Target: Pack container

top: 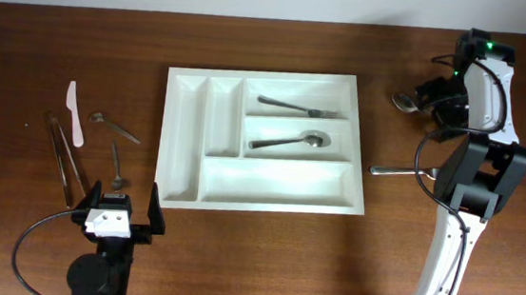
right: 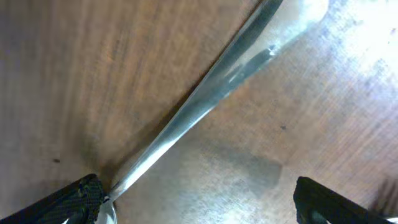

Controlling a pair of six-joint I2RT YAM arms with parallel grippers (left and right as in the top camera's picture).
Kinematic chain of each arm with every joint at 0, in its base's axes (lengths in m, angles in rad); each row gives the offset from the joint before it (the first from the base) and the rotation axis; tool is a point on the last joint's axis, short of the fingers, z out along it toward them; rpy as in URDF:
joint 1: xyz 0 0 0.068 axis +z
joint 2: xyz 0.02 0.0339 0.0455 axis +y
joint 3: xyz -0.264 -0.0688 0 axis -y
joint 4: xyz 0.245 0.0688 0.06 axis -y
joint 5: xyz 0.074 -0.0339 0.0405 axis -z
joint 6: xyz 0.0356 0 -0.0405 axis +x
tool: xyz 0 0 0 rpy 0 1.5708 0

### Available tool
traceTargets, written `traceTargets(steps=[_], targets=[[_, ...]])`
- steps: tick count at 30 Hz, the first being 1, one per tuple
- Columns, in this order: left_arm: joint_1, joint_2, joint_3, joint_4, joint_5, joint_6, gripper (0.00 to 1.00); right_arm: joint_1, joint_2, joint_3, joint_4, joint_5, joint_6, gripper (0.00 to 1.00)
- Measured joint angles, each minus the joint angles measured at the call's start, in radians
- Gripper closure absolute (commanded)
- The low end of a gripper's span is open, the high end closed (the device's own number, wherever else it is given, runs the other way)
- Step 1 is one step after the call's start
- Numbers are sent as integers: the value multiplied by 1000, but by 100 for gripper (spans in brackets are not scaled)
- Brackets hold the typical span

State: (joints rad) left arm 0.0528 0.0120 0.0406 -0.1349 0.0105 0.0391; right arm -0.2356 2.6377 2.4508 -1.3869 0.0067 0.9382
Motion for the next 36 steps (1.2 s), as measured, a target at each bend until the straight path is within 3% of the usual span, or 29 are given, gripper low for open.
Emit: traceTargets(steps=[19, 30, 36], targets=[[0, 0, 0, 0, 0, 0, 1, 5, 0, 0, -36, -245, -7, 4], [0, 0, 0, 0, 0, 0, 1, -12, 0, -1, 140, -260, 5, 8], [0, 0, 0, 0, 0, 0, 1, -18, 0, -1, 154, -257, 29, 12]])
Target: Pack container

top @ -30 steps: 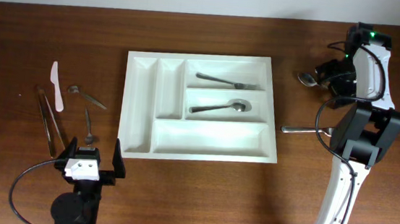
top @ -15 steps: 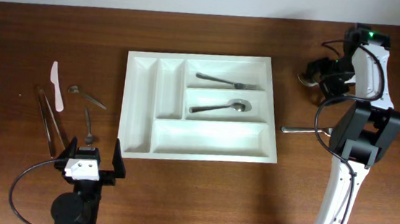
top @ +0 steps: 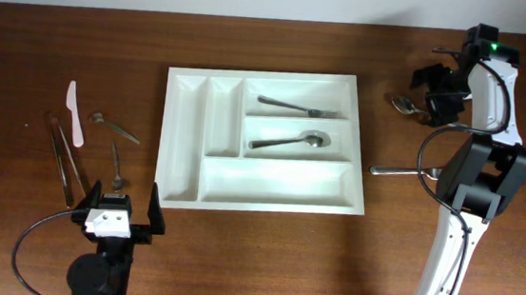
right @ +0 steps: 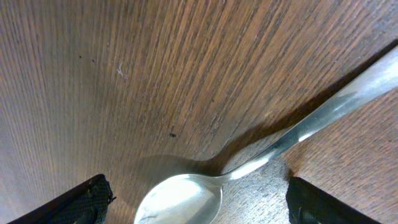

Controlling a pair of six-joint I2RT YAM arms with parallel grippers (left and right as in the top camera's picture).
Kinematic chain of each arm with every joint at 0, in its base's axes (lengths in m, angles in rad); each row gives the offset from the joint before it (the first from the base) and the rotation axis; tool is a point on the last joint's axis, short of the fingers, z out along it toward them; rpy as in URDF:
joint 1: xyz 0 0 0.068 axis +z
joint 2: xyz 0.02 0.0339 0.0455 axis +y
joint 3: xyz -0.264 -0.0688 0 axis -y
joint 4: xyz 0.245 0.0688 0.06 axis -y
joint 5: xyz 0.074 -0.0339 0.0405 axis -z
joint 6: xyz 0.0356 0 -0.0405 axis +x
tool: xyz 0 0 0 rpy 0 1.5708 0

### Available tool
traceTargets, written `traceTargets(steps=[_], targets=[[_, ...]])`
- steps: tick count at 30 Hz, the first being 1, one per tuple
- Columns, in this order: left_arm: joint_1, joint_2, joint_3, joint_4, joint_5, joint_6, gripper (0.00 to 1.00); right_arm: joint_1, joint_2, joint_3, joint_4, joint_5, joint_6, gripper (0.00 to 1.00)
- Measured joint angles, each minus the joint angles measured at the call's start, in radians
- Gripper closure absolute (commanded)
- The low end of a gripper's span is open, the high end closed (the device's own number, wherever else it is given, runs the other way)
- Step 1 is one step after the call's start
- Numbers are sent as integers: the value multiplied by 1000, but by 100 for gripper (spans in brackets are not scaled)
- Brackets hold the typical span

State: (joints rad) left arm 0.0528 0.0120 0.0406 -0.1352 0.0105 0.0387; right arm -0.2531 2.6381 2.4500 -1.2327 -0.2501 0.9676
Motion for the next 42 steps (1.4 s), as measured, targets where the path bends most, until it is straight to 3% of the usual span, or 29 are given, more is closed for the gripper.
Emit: traceTargets(steps=[23, 28, 36, 38, 42], targets=[[0, 0, 0, 0, 0, 0, 1, 0, 0, 0, -242, 69, 4, 13], [0, 0, 0, 0, 0, 0, 1, -9, 0, 0, -222, 64, 37, 21], [0, 0, 0, 0, 0, 0, 1, -70, 0, 0, -170, 53, 162, 25], [0, 0, 0, 0, 0, 0, 1, -82, 0, 0, -150, 53, 178, 24], [0, 0, 0, 0, 0, 0, 1, -89, 0, 0, -85, 53, 193, 12]])
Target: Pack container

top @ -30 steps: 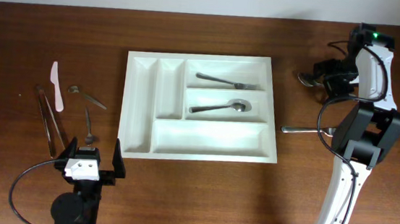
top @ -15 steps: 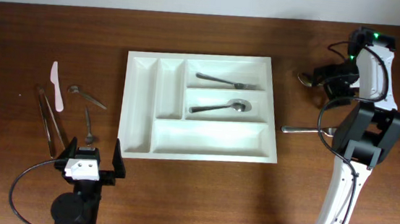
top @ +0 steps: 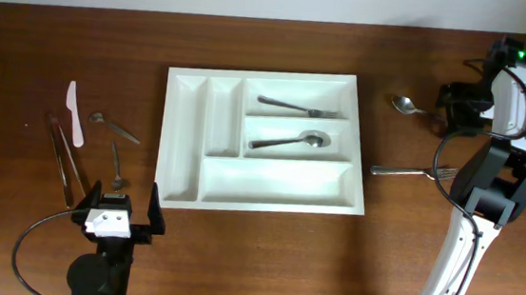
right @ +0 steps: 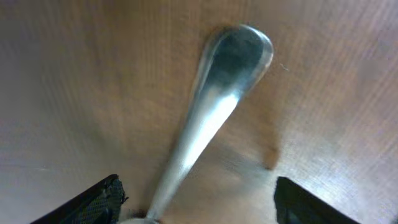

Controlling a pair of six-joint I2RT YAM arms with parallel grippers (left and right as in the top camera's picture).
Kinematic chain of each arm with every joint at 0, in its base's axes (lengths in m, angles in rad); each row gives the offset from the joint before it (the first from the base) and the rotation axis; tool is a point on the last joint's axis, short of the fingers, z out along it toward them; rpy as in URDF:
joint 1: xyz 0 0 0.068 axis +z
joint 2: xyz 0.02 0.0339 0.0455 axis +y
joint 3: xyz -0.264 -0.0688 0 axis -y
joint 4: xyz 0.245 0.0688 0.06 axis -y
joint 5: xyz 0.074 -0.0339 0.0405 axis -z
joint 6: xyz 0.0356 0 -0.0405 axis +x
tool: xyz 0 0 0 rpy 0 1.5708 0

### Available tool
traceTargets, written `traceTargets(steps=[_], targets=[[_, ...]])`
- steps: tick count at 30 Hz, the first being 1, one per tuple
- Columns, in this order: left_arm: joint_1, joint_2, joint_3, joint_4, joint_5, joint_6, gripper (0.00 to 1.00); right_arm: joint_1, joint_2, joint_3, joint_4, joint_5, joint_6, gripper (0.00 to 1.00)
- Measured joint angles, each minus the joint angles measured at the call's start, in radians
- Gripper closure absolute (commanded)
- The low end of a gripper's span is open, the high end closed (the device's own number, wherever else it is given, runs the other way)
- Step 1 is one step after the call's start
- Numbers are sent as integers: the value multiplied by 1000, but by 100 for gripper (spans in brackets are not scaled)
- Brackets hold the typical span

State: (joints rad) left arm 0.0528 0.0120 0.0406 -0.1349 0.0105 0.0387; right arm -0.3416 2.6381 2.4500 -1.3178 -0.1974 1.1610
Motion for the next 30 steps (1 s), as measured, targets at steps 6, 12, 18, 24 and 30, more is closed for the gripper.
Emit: traceTargets(steps=[6, 12, 18, 24, 30], targets=[[0, 0, 0, 0, 0, 0, 1, 9, 0, 0, 53, -3, 1, 9], [0, 0, 0, 0, 0, 0, 1, 19, 10, 0, 41, -5, -6, 10], [0, 0, 0, 0, 0, 0, 1, 23, 21, 11, 13, -25, -19, 10], [0, 0, 0, 0, 0, 0, 1, 28, 27, 20, -16, -40, -38, 10], [0, 0, 0, 0, 0, 0, 1, 42, 39, 21, -129, -45, -82, 10]])
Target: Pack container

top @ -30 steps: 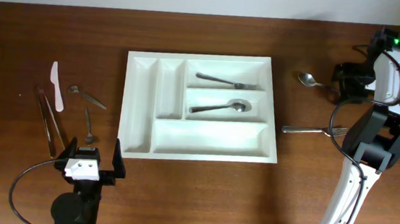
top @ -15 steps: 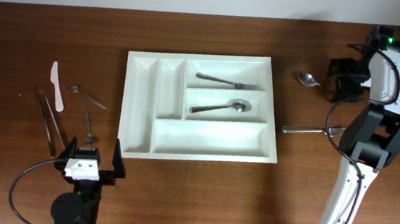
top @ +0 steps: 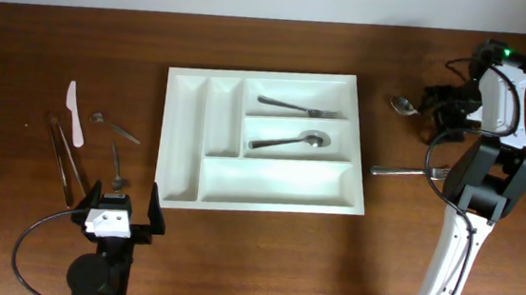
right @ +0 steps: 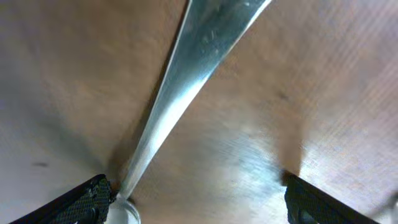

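Note:
A white cutlery tray (top: 183,141) lies mid-table with a fork (top: 297,107) and a spoon (top: 288,141) in its right compartments. A loose spoon (top: 402,104) rests on the wood right of the tray. My right gripper (top: 439,98) hovers low over its handle. In the right wrist view the spoon handle (right: 186,81) runs from the top down to the left finger (right: 87,200), and the right gripper (right: 199,205) stands open and astride it. A loose fork (top: 404,169) lies below. My left gripper (top: 125,195) stands open at the front left.
Left of the tray lie a white plastic knife (top: 75,112), metal tongs (top: 66,159) and two small spoons (top: 115,129). The right arm's column (top: 455,241) stands at the table's right side.
My right gripper has moved left, from the end of the loose spoon's handle to further along it. It stays open. The spoon and the left arm have not moved.
My right gripper stood open over the loose spoon's handle, then over its bowl, then further right at the handle's end, and now over the handle again. The spoon has stayed on the table throughout. The tray's contents are unchanged.

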Controlling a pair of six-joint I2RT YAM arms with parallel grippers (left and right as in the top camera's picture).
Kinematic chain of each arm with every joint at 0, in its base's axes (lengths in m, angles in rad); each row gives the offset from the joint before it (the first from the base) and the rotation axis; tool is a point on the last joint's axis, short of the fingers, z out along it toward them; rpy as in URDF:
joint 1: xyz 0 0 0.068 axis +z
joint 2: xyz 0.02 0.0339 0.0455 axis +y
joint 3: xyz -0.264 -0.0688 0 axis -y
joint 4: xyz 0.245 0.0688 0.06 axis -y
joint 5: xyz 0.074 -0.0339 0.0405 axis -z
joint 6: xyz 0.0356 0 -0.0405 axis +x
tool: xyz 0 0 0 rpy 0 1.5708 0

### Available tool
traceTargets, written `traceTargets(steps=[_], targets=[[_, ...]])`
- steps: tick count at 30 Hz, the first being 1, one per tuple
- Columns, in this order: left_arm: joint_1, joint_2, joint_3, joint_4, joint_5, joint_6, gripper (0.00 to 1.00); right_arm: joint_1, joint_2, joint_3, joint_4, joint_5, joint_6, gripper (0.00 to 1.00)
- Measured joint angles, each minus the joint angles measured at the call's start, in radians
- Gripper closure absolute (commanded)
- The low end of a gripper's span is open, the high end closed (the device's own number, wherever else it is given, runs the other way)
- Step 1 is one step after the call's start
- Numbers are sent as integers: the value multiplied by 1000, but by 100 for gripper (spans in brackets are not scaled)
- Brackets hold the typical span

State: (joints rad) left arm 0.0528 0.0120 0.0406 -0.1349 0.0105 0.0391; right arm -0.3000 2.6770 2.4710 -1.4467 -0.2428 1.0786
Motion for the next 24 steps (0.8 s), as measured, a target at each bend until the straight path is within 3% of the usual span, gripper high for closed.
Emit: traceTargets(steps=[11, 13, 17, 18, 24], targets=[[0, 0, 0, 0, 0, 0, 1, 2, 11, 0, -128, -30, -146, 6], [0, 0, 0, 0, 0, 0, 1, 2, 11, 0, -122, -29, -177, 15], [0, 0, 0, 0, 0, 0, 1, 3, 12, -1, -94, -24, -246, 51], [0, 0, 0, 0, 0, 0, 1, 3, 11, -1, -92, -21, -259, 56], [0, 0, 0, 0, 0, 0, 1, 3, 7, 0, -51, -21, -330, 59]])
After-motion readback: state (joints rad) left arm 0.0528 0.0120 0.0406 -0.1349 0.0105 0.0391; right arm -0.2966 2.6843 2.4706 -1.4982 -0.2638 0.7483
